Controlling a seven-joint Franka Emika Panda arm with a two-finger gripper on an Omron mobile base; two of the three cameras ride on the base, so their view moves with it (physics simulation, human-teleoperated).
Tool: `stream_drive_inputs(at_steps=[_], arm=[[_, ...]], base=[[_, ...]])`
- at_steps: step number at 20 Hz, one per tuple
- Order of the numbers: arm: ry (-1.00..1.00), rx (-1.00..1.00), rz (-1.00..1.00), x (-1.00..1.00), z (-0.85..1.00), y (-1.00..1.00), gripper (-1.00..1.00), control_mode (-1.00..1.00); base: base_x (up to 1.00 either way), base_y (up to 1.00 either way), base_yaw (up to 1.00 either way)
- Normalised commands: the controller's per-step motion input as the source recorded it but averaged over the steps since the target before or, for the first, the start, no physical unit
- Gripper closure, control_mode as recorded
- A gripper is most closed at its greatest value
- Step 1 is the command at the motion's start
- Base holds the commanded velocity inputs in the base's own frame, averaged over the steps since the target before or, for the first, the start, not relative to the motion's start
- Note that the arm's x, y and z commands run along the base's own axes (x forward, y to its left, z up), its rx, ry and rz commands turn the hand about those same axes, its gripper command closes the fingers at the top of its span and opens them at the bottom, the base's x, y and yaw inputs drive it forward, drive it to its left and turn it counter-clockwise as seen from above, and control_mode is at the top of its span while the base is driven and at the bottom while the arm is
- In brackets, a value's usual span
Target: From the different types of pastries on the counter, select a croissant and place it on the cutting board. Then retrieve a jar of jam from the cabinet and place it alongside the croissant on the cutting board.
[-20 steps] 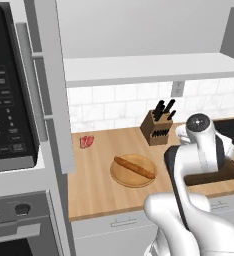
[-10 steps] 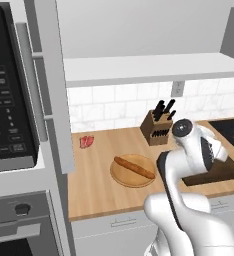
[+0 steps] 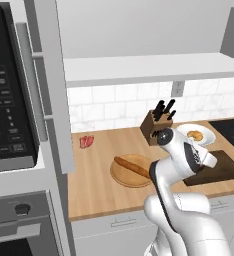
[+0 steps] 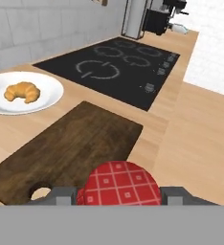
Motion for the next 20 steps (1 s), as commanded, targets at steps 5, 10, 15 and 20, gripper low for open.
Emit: stream_drive_inputs(at_steps=[5, 10, 15, 20], arm=[[-0.07, -0.05, -0.01, 0.00, -0.73, 0.00, 1.00, -1.00], [-0.07, -0.07, 0.00, 0.00, -0.81, 0.00, 1.00, -1.00], [-0.04, -0.07, 0.00, 0.00, -0.93, -0.08, 1.00, -1.00], [-0.24, -0.21, 0.00, 0.00, -0.31, -0.52, 1.00, -1.00]], base=[[0.00, 0.00, 0.00], [0.00, 0.00, 0.00], [0.00, 0.00, 0.00], [0.00, 0.00, 0.00]])
